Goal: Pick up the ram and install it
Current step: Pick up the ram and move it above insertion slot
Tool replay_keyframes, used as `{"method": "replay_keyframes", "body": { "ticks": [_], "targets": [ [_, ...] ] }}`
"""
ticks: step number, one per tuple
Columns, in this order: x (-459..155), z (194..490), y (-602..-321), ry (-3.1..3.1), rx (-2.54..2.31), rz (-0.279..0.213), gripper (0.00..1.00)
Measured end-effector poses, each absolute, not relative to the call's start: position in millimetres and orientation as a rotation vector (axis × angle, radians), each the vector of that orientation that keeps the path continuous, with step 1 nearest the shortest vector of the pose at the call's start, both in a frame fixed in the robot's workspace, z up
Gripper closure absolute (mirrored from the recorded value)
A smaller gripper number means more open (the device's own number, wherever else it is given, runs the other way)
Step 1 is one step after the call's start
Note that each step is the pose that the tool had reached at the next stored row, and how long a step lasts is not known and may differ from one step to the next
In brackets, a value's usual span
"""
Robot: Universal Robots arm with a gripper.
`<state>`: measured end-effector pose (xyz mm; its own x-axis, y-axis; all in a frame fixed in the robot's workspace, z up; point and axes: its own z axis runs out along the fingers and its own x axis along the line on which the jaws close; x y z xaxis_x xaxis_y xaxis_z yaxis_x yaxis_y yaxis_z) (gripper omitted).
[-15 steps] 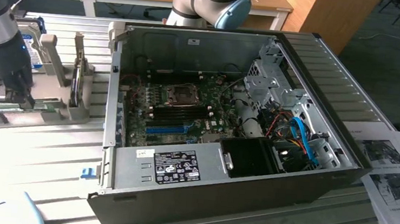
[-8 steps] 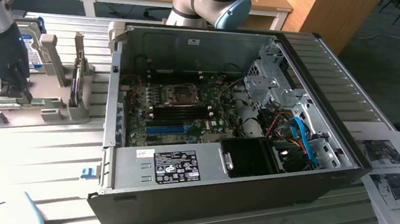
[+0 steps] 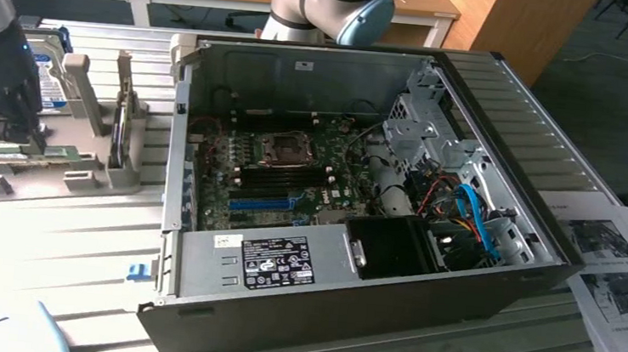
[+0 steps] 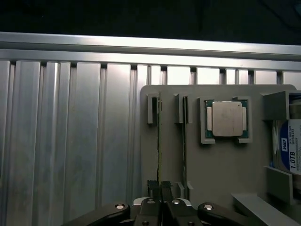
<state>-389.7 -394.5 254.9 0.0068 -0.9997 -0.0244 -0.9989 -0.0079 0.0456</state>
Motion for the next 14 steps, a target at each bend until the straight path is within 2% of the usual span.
{"method": "replay_keyframes", "body": {
  "ticks": [14],
  "targets": [
    [-389.4,280.5,-394.5,-2.202,2.218,-0.077,0.89]
  ]
}}
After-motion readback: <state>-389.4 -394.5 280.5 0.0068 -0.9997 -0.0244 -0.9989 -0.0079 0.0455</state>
